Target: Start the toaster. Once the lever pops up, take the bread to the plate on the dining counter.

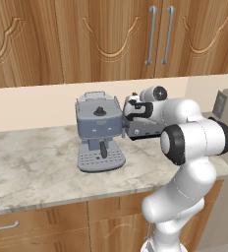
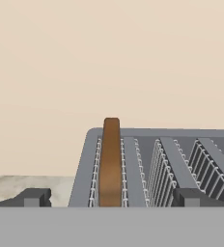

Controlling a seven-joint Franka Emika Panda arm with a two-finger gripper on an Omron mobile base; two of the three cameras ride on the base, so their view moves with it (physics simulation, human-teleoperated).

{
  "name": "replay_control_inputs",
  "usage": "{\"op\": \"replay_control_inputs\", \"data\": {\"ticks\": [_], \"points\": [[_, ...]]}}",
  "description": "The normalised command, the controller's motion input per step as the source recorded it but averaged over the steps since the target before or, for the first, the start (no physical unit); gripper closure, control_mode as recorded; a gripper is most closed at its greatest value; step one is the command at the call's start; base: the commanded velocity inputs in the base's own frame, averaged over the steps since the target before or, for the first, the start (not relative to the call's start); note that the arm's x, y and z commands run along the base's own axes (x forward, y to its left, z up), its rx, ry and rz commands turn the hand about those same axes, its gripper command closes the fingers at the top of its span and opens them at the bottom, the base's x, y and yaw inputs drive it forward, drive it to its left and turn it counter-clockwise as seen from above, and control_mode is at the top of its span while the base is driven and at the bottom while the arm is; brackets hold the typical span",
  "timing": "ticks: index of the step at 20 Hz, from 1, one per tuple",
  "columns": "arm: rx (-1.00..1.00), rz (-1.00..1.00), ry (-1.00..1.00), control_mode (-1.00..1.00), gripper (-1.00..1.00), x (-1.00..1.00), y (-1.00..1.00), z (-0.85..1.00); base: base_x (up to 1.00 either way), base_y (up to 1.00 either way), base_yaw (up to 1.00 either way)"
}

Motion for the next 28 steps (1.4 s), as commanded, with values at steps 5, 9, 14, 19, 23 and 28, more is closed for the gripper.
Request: {"op": "replay_control_inputs", "data": {"ticks": [5,9,14,19,23,28], "points": [[0.0,0.0,0.0,-1.0,-1.0,0.0,0.0,0.0,0.0,0.0,0.0],[0.0,0.0,0.0,-1.0,-1.0,0.0,0.0,0.0,0.0,0.0,0.0],[0.0,0.0,0.0,-1.0,-1.0,0.0,0.0,0.0,0.0,0.0,0.0],[0.0,0.0,0.0,-1.0,-1.0,0.0,0.0,0.0,0.0,0.0,0.0],[0.0,0.0,0.0,-1.0,-1.0,0.0,0.0,0.0,0.0,0.0,0.0],[0.0,0.0,0.0,-1.0,-1.0,0.0,0.0,0.0,0.0,0.0,0.0]]}}
